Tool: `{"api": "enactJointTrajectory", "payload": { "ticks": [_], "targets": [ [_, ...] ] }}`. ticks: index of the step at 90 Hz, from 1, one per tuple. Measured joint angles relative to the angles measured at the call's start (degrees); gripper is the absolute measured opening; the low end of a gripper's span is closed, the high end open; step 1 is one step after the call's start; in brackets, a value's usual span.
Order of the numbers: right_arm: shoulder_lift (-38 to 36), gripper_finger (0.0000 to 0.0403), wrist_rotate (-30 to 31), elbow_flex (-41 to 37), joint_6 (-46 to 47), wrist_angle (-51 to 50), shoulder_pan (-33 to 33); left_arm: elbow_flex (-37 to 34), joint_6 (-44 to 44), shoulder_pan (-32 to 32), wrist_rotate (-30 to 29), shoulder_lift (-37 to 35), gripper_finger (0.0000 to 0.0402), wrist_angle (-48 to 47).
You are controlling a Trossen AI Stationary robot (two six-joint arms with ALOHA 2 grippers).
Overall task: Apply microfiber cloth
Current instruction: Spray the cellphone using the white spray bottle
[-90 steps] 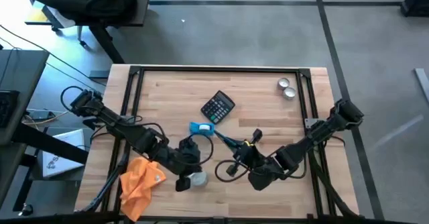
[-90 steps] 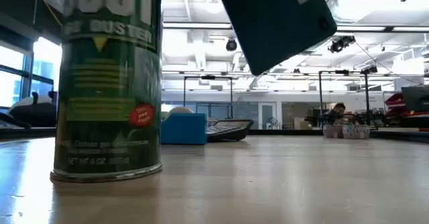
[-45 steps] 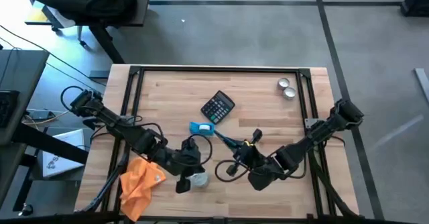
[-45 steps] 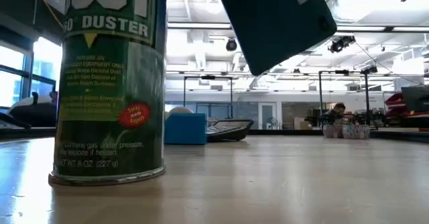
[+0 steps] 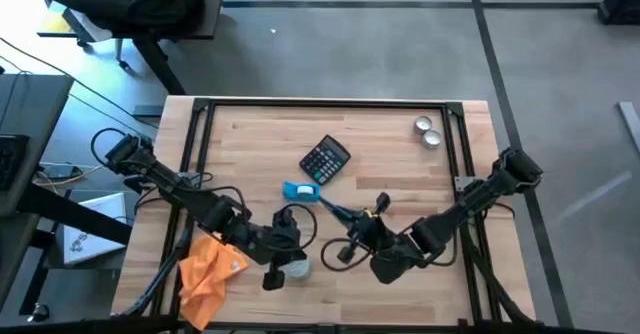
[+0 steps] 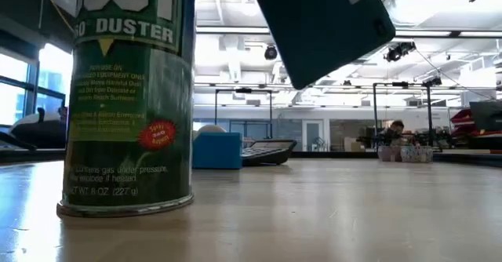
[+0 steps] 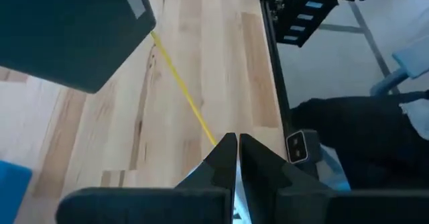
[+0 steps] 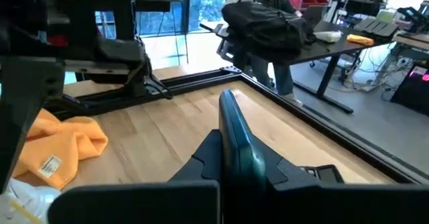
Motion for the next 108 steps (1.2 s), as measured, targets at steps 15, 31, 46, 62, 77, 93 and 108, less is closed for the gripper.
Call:
{"api": "enactJointTrajectory", "payload": {
  "ticks": [15,31,46,62,77,93,108],
  "targets": [
    [0.52,0.0001,4.50,0.00,2.67,-0.20,1.01,0.11,0.39,0.00,0.07,1.62,0.0000,0.93],
    [1.29,0.0000,12.57,-0.01,2.67,-0.24,3.42,0.22,1.31,0.21,-0.07,2.97,0.0000,1.44],
    [1.29,0.0000,14.27,-0.02,2.41,-0.49,4.99,0.22,0.90,0.92,0.10,2.98,0.0000,1.02],
    [1.29,0.0000,14.22,-0.01,2.65,-1.77,5.61,0.20,0.78,1.57,-0.39,3.02,0.0000,0.71],
    [1.29,0.0000,14.00,-0.02,2.65,-1.99,5.56,0.20,-0.20,1.92,-1.60,3.02,0.0000,-0.16],
    [1.29,0.0000,13.84,-0.01,2.59,-2.01,5.57,0.72,0.16,1.90,-1.19,2.89,0.0000,0.01],
    [1.31,0.0000,12.94,0.00,2.67,-1.99,5.41,3.44,3.30,1.24,-2.36,3.09,0.0000,-1.27]
  ]
}}
